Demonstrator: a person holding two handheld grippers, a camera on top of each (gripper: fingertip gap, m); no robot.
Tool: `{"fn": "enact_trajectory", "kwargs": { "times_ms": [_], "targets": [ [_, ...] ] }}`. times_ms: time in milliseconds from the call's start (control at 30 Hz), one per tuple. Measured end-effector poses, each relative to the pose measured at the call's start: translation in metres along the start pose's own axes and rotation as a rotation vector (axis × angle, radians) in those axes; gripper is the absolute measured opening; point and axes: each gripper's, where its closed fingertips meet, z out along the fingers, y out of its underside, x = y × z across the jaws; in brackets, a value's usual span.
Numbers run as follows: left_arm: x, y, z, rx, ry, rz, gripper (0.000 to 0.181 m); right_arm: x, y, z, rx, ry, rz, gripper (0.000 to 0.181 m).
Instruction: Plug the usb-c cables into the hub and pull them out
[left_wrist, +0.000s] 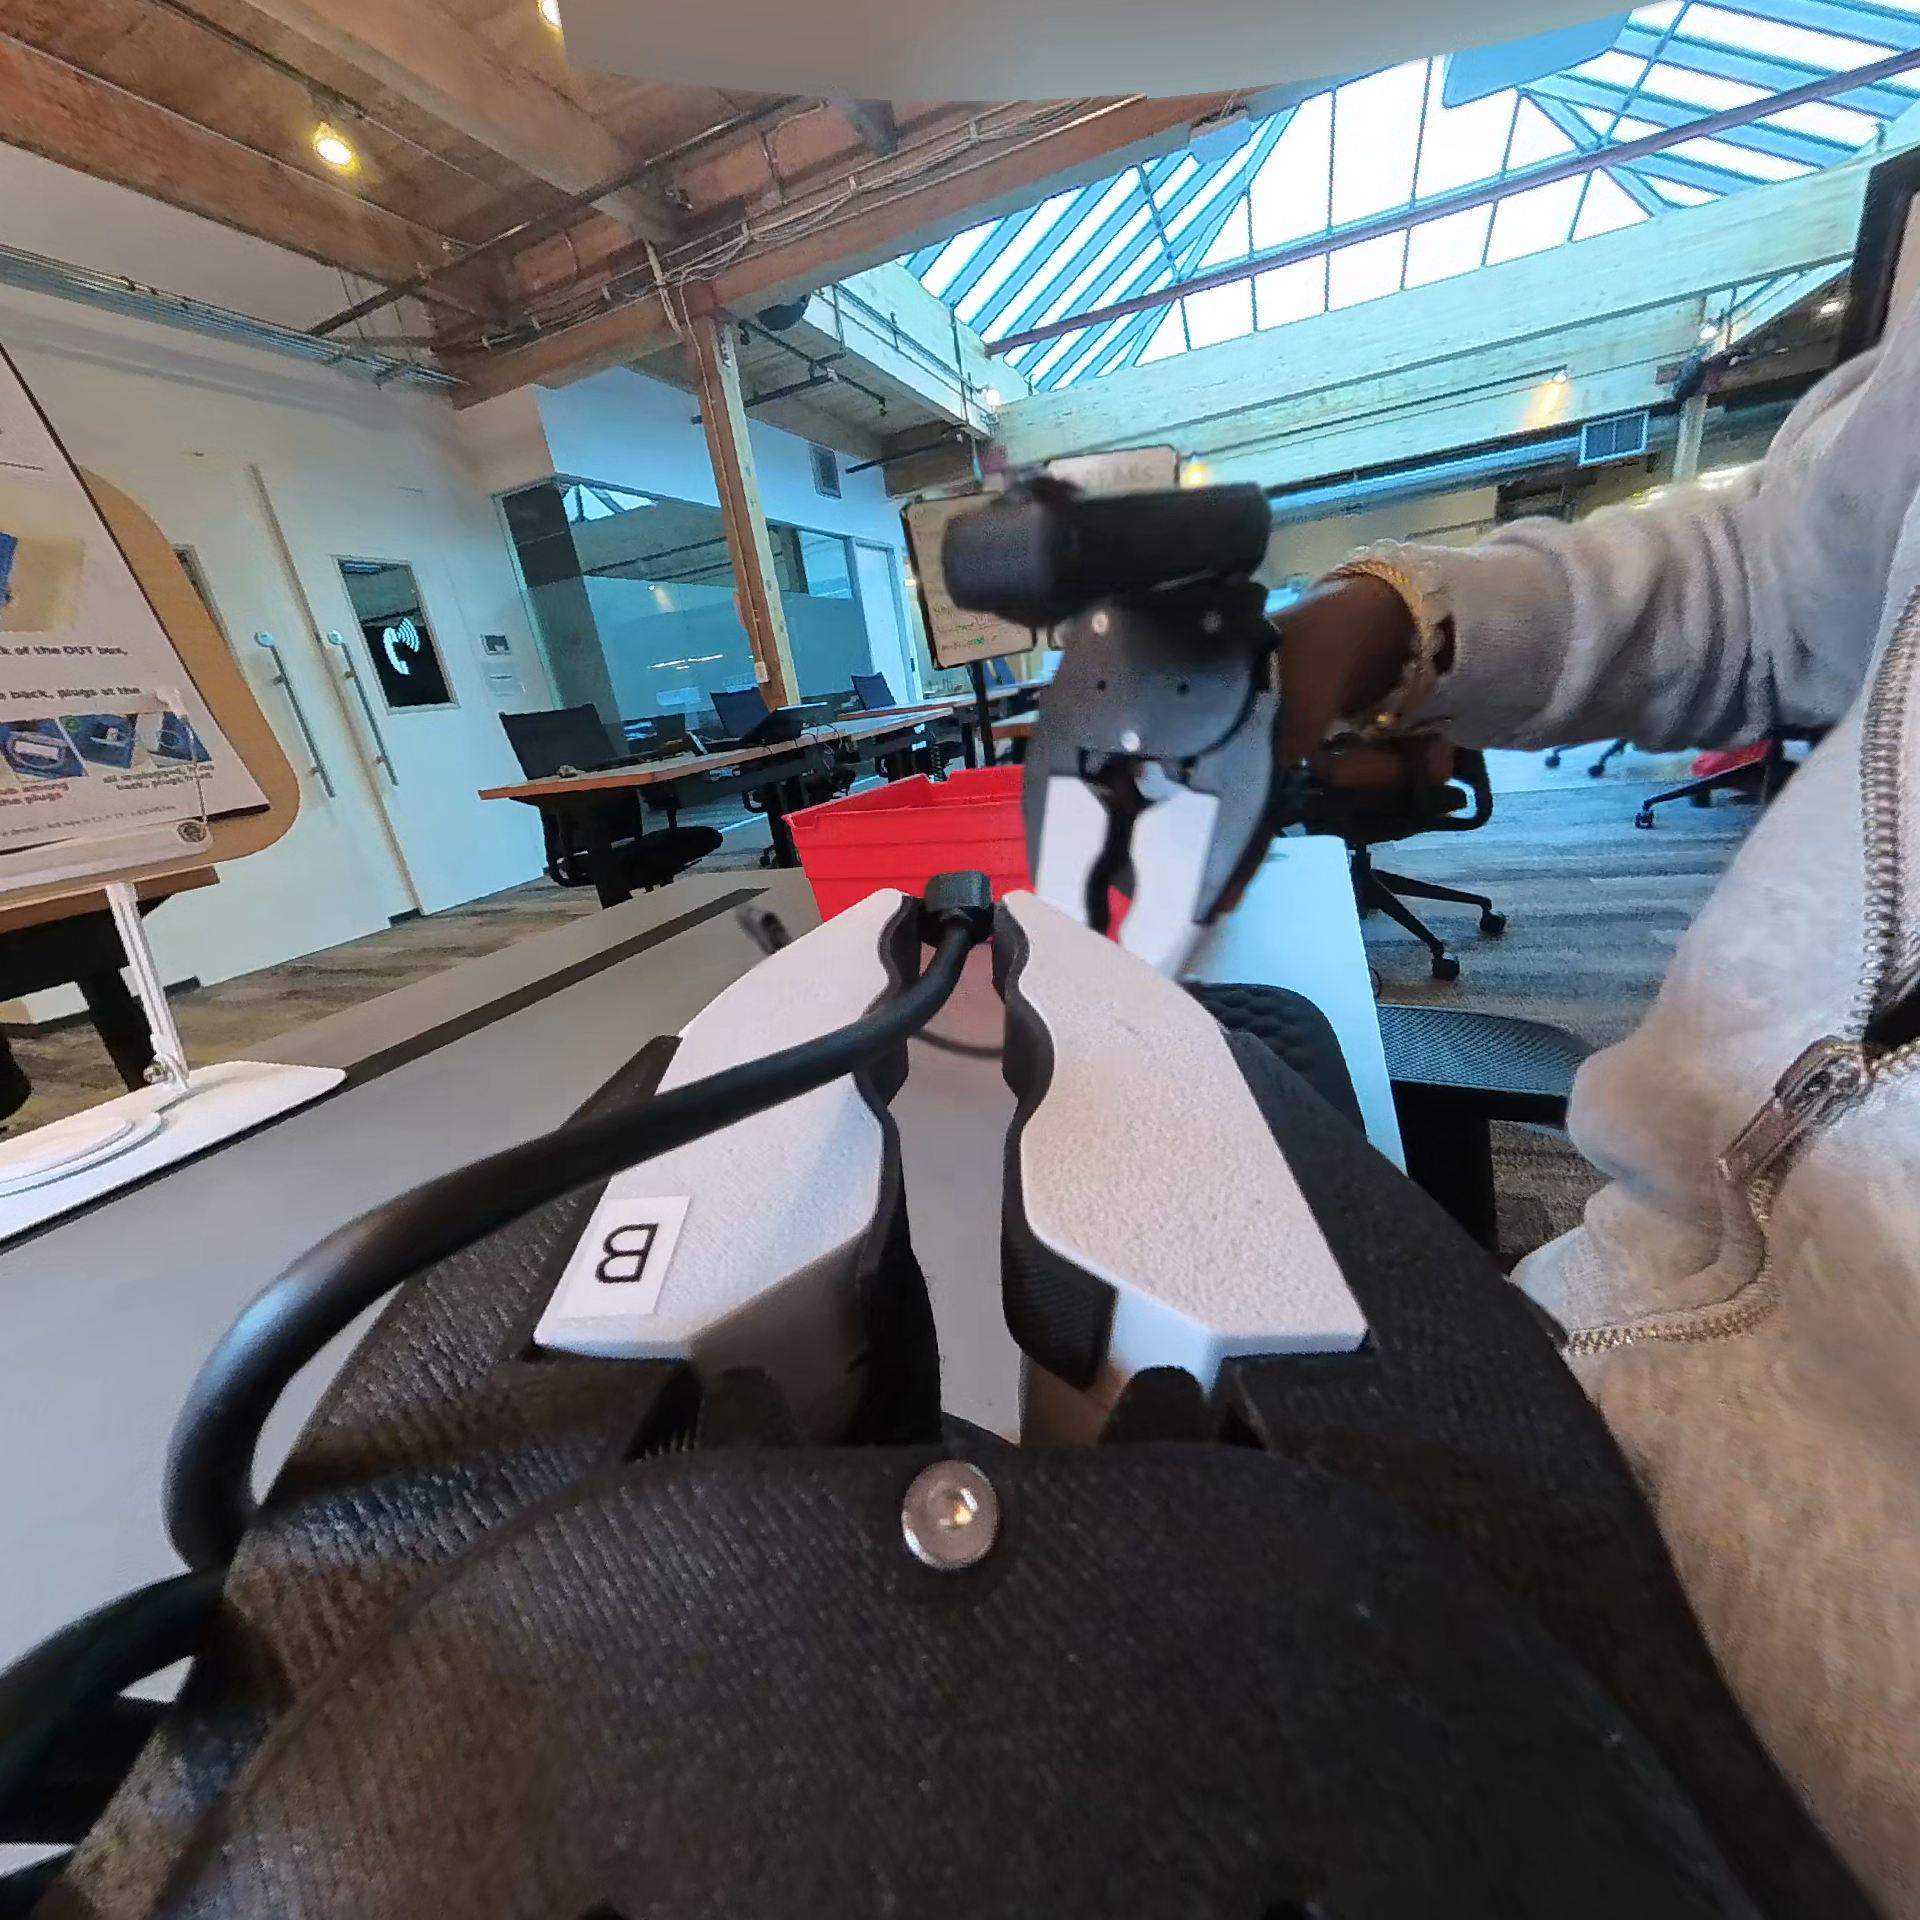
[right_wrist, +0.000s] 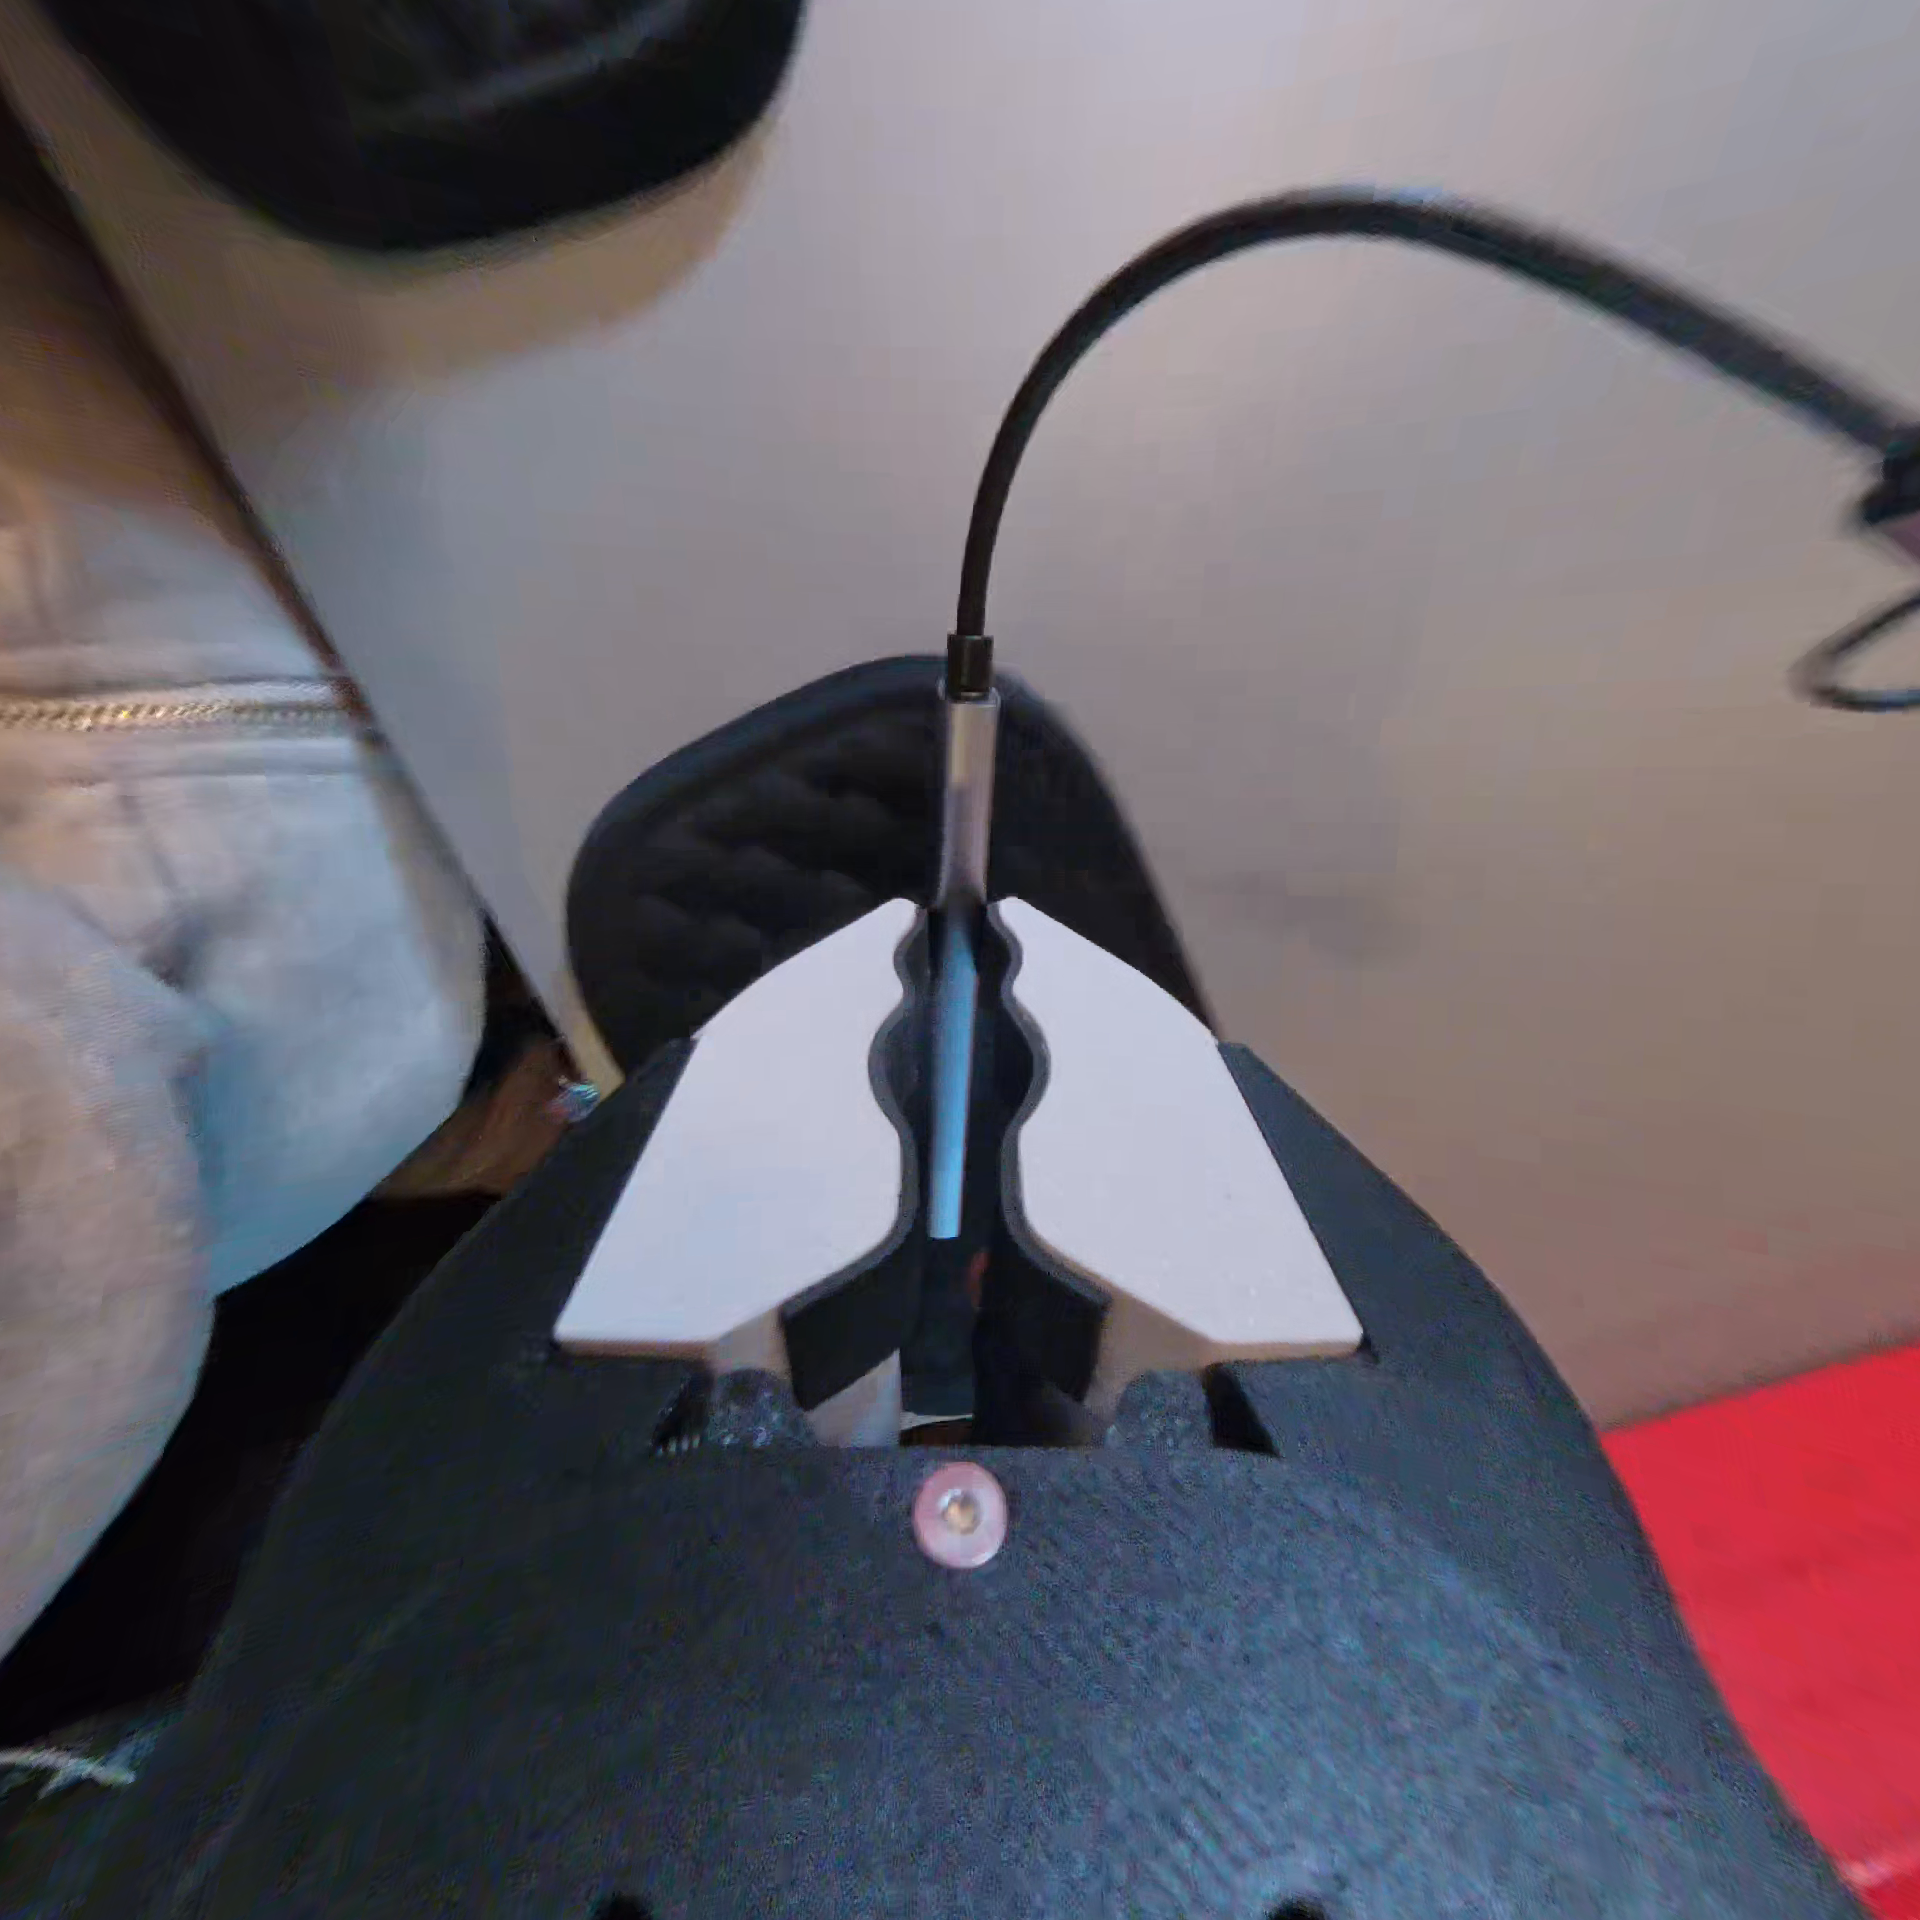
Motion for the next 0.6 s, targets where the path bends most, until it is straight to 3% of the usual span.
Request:
{"fn": "enact_trajectory", "kwargs": {
  "times_ms": [67, 467, 533, 600],
  "targets": [
    [0.001, 0.0, 0.0, 0.001, 0.001, 0.007, 0.013, -0.008, 0.015, 0.016, -0.065, 0.01, -0.025, 0.009],
    [0.004, 0.007, 0.003, -0.04, 0.026, 0.005, 0.013, -0.009, 0.011, 0.025, 0.07, -0.132, 0.114, 0.008],
    [0.004, 0.008, 0.004, -0.048, 0.02, 0.008, 0.013, -0.013, -0.007, 0.019, 0.23, -0.275, 0.287, 0.008],
    [0.003, 0.009, 0.005, -0.059, 0.009, 0.012, 0.013, -0.005, -0.04, -0.005, 0.517, -0.525, 0.582, 0.008]
  ]
}}
